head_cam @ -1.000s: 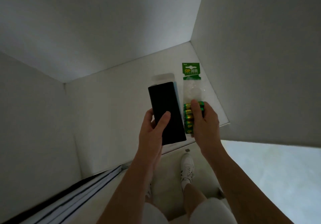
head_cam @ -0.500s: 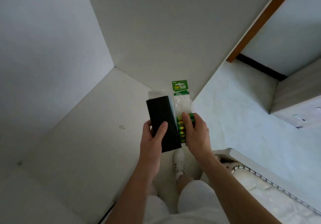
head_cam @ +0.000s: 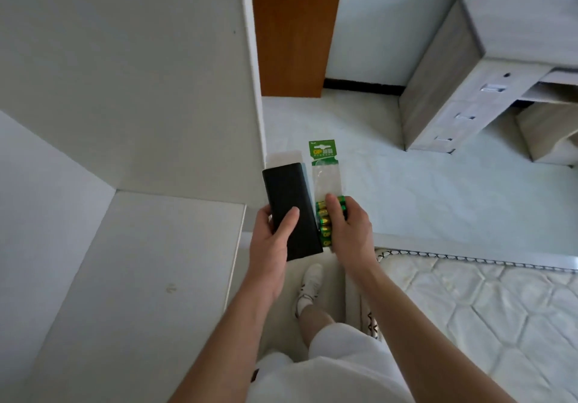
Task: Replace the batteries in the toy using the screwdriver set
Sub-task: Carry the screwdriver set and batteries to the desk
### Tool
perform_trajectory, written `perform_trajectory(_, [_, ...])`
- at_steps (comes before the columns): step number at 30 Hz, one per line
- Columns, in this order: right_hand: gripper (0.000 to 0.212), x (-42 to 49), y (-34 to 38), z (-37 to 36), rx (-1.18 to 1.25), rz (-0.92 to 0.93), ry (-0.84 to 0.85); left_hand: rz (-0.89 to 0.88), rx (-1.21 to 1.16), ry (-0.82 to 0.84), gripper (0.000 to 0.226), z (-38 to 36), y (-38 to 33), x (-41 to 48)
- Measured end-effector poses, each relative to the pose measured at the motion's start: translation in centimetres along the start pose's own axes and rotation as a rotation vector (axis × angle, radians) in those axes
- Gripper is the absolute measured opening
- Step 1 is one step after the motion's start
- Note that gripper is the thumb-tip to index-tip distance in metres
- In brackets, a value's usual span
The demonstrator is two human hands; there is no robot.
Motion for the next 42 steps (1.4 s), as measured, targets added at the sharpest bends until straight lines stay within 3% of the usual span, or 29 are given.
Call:
perform_trajectory(9, [0.036, 8.5, -0.1, 5.6, 0.027, 0.016, -0.126, 0.055, 0.068, 0.114, 0.034, -8.7, -1.9, 8.1])
perform_trajectory(22, [0.036, 25.0, 2.1, 13.8, 0.039, -0.097, -0.338, 0.116, 0.227, 0.346, 0.035, -23.2, -7.1, 24.0])
perform_trajectory(42, [0.032, 43.3, -1.1, 26.1, 0.229, -0.38, -0.805, 0.329, 0.473, 0.804, 0.029, -47.2, -6.6, 42.4])
Point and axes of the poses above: each hand's wrist, its own x-axis towards the middle knuckle, its own z-axis out of the back of the hand, y = z × x, the point moved 4 cm from there along x, towards the middle knuckle, and after that the axes turned 2 degrees about y, right-handed, at the moved point
